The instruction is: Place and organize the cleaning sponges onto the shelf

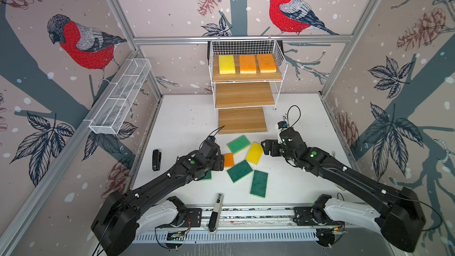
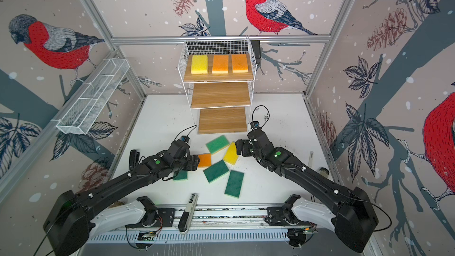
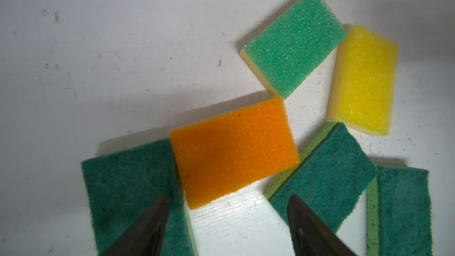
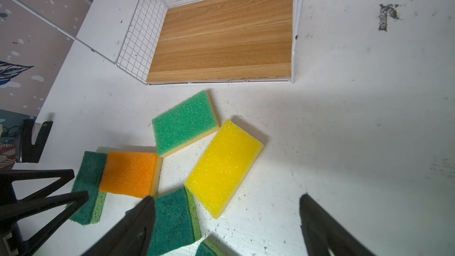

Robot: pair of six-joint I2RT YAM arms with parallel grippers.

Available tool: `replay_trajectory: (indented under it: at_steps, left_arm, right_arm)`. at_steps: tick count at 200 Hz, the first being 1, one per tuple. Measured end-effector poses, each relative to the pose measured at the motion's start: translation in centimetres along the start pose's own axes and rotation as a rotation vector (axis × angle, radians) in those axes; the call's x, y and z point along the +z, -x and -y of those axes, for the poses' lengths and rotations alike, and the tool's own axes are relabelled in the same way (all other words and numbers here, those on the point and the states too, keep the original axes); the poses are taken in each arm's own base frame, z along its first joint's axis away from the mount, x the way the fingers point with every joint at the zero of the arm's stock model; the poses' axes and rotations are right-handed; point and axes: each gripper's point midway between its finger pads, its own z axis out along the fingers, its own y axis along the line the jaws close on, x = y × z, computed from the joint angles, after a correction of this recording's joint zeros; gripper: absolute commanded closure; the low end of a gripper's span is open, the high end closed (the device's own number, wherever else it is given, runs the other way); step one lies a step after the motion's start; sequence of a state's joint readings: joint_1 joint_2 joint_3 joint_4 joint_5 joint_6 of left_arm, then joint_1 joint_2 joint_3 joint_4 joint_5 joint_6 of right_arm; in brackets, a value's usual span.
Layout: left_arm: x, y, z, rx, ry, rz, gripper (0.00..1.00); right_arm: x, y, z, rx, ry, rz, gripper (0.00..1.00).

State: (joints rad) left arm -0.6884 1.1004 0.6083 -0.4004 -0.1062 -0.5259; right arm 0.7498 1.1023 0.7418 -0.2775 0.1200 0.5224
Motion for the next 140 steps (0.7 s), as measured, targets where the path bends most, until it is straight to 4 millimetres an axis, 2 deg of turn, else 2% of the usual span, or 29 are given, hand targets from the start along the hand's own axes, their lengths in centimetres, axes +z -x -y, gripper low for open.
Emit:
replay_trajectory:
  at_steps: [22, 47, 115, 140]
  left_arm:
    - [0.7, -0.7, -0.1, 0.003, 0.014, -0.029, 0.25]
    - [1.3, -1.1, 0.6, 0.026, 0.008, -0.046, 0.26]
    - [3.0, -0.6, 3.5, 0.159, 0.003, -0.101, 0.33]
    - [3.9, -0.9, 3.6, 0.194, 0.019, -0.135, 0.37]
  right_arm:
    - [0.2, -0.6, 0.1, 0.003, 0.005, -0.015, 0.09]
    - [0.3, -0.6, 0.0, 0.006, 0.013, -0.013, 0.09]
    - [0.7, -1.1, 0.1, 0.007, 0.013, -0.02, 0.09]
    - [0.7, -1.4, 0.2, 0.014, 0.011, -0.024, 0.09]
